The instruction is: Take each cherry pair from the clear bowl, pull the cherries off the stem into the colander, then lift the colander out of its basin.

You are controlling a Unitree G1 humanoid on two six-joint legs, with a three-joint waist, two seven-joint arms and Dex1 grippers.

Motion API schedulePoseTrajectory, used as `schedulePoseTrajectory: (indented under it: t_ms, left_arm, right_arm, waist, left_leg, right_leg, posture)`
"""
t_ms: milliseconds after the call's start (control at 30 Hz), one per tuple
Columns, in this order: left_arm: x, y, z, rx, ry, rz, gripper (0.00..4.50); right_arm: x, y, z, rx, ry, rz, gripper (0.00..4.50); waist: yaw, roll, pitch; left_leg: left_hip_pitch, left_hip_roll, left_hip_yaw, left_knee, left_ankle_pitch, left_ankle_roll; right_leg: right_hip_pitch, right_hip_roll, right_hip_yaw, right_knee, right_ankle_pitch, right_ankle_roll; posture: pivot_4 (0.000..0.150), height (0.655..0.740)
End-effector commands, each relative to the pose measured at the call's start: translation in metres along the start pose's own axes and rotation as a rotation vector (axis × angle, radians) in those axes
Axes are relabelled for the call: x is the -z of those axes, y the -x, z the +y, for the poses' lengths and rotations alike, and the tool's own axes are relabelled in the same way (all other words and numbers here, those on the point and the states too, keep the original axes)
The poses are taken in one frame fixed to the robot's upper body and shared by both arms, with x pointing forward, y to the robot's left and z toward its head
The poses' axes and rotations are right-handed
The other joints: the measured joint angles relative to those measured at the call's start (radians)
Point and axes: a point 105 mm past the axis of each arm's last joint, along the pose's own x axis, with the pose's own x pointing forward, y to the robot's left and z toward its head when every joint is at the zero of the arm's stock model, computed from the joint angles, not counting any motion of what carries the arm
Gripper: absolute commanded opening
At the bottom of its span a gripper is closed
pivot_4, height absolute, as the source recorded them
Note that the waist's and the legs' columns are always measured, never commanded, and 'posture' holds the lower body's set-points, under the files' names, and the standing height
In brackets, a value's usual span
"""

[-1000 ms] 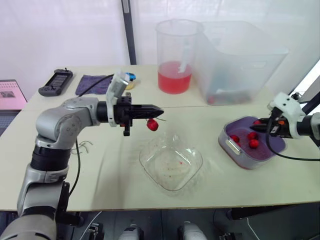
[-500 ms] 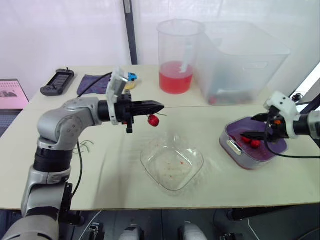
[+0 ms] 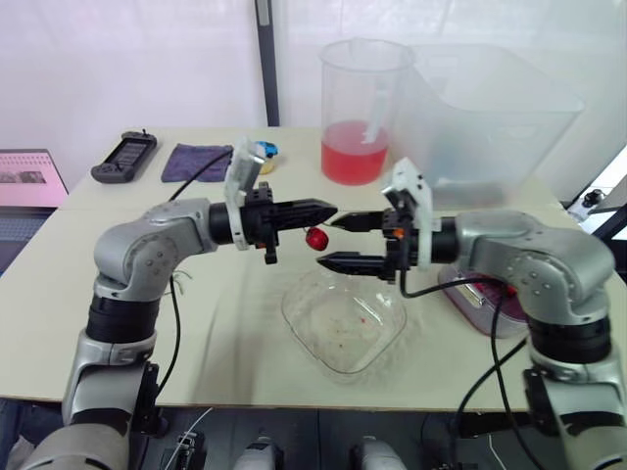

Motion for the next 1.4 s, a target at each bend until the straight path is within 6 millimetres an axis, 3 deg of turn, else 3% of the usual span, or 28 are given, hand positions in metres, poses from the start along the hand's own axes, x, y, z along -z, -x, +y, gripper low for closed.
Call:
schedulePoseTrajectory:
  t_ms: [33, 67, 167, 267, 633, 733, 767, 1067, 1300, 1400]
  left_arm:
    - [-0.015, -0.002, -0.007, 0.02, -0.055, -0.023, 0.0]
    - [-0.015, -0.002, -0.007, 0.019, -0.056, -0.023, 0.0]
    - [-0.015, -0.003, -0.008, 0.021, -0.055, -0.024, 0.0]
    - [-0.016, -0.004, -0.008, 0.025, -0.055, -0.024, 0.0]
    - [-0.018, -0.008, -0.009, 0.03, -0.063, -0.016, 0.0]
    - [-0.018, -0.008, -0.009, 0.03, -0.064, -0.013, 0.0]
    - [-0.018, -0.008, -0.009, 0.03, -0.063, -0.012, 0.0]
    - [-0.021, -0.009, -0.009, 0.031, -0.078, -0.014, 0.0]
    - [-0.026, -0.009, -0.01, 0.048, -0.077, -0.052, 0.0]
    - [-0.026, -0.01, -0.012, 0.053, -0.08, -0.058, 0.0]
  right_arm:
    - [-0.012, -0.006, 0.004, -0.007, 0.038, -0.042, 4.46]
    - [-0.011, -0.008, 0.004, -0.009, 0.034, -0.04, 4.46]
    - [-0.011, -0.012, 0.001, 0.007, 0.03, -0.041, 3.6]
    - [-0.009, -0.015, -0.001, 0.018, 0.039, -0.035, 2.25]
    - [-0.008, -0.017, -0.008, 0.049, 0.046, -0.043, 2.25]
    - [-0.008, -0.015, -0.008, 0.05, 0.049, -0.045, 0.96]
    - [-0.009, -0.015, -0.009, 0.052, 0.051, -0.05, 0.82]
    - [0.002, -0.007, -0.015, 0.083, 0.009, -0.022, 0.82]
    - [0.043, 0.009, -0.031, 0.184, -0.127, 0.082, 0.82]
    - [0.043, 0.024, -0.038, 0.23, -0.147, 0.07, 0.82]
  waist:
    - [0.0, 0.0, 0.0]
    - [0.0, 0.0, 0.0]
    - [-0.001, 0.0, 0.0]
    - [-0.002, 0.0, 0.0]
    - [-0.002, 0.0, 0.0]
    - [-0.002, 0.0, 0.0]
    - [-0.002, 0.0, 0.0]
    - [-0.002, 0.0, 0.0]
    - [0.0, 0.0, 0.0]
    - [0.0, 0.0, 0.0]
  left_leg:
    - [0.0, 0.0, 0.0, 0.0, 0.0, 0.0]
    - [0.0, 0.0, 0.0, 0.0, 0.0, 0.0]
    - [0.0, 0.0, 0.0, 0.0, 0.0, 0.0]
    - [0.0, 0.0, 0.0, 0.0, 0.0, 0.0]
    - [0.0, 0.0, 0.0, 0.0, 0.0, 0.0]
    - [0.0, 0.0, 0.0, 0.0, 0.0, 0.0]
    - [0.0, 0.0, 0.0, 0.0, 0.0, 0.0]
    - [0.0, 0.0, 0.0, 0.0, 0.0, 0.001]
    - [0.0, 0.0, 0.0, 0.0, -0.001, 0.001]
    - [0.0, 0.0, 0.0, 0.0, -0.001, 0.001]
  right_leg:
    - [0.0, 0.0, 0.0, 0.0, 0.0, 0.0]
    - [0.0, 0.0, 0.0, 0.0, 0.0, 0.0]
    - [0.0, 0.0, 0.0, 0.0, 0.0, 0.0]
    - [0.0, 0.0, 0.0, 0.0, 0.0, 0.0]
    - [0.0, 0.0, 0.0, 0.0, 0.0, 0.0]
    - [0.0, 0.0, 0.0, 0.0, 0.0, 0.0]
    - [0.0, 0.0, 0.0, 0.0, 0.0, 0.0]
    - [0.0, 0.0, 0.0, 0.0, 0.0, 0.0]
    - [0.0, 0.0, 0.0, 0.0, 0.0, 0.0]
    - [0.0, 0.0, 0.0, 0.0, 0.0, 0.0]
  posture:
    - [0.15, 0.7337]
    - [0.15, 0.7337]
    - [0.15, 0.7337]
    - [0.15, 0.7337]
    - [0.15, 0.7337]
    - [0.15, 0.7337]
    - [0.15, 0.7337]
    - [0.15, 0.7337]
    - [0.15, 0.7337]
    - [0.15, 0.7337]
